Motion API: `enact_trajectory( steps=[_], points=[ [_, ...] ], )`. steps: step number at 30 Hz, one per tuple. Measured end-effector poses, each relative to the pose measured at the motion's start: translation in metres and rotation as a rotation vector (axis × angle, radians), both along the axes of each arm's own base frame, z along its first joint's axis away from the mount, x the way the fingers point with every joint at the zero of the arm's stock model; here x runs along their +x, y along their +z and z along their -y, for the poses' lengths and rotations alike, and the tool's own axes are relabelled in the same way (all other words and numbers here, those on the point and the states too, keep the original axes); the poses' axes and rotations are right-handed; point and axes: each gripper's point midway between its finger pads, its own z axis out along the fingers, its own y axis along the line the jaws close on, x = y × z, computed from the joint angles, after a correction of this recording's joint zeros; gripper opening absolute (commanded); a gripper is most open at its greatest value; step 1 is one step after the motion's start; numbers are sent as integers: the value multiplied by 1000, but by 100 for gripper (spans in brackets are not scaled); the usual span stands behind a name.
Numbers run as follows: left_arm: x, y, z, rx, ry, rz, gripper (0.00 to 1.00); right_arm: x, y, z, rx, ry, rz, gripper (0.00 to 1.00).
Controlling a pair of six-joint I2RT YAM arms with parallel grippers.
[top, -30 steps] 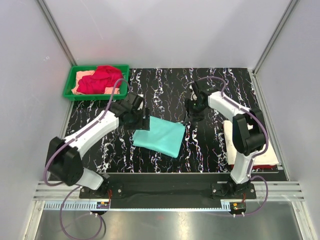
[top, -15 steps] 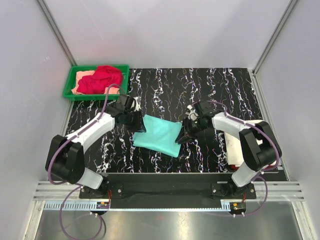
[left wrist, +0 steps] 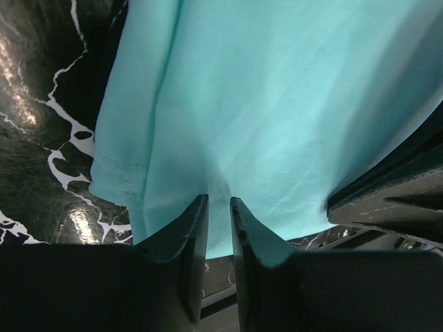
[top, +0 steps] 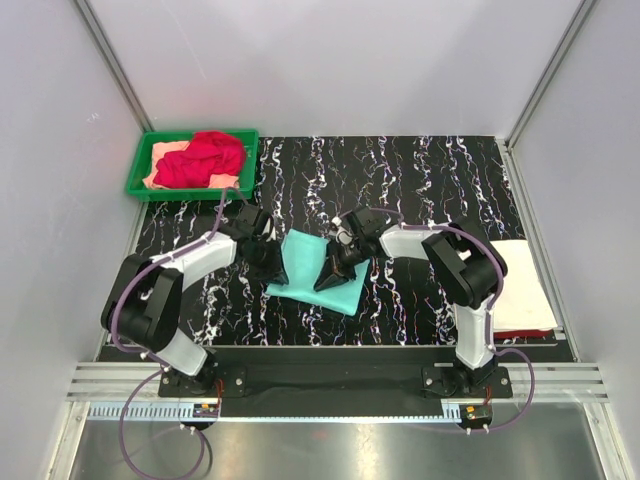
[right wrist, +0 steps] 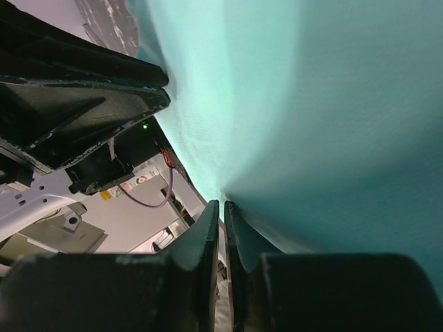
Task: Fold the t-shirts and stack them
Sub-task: Fold the tshirt
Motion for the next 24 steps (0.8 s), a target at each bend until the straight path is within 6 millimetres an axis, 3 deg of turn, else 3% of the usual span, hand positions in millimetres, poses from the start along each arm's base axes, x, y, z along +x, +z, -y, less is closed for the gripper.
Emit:
enact_trajectory(
  steps=[6, 10, 11, 12, 14, 16, 20, 24],
  points=[
    [-7, -8, -10, 47, 4, -15, 27, -13, -18, 10, -50, 32, -40, 13],
    [-7, 13, -15, 55, 3, 42, 46, -11, -13, 13, -82, 50, -23, 16],
    [-4, 22, -16, 52, 4, 67, 58, -11, -9, 12, -83, 55, -16, 17],
    [0, 31, -17, 49, 6, 96, 63, -10, -5, 10, -79, 60, -7, 18],
    [14, 47, -19, 38, 13, 151, 75, -10, 2, 4, -70, 72, 12, 32],
    [32, 56, -24, 36, 27, 189, 80, -10, 6, 1, -80, 77, 29, 44],
    [61, 43, -36, 67, 17, 164, 83, -10, 10, 9, -142, 62, 60, 57],
    [61, 14, -33, 74, -40, 80, 83, -5, 20, 24, -186, 27, 107, 58]
  ],
)
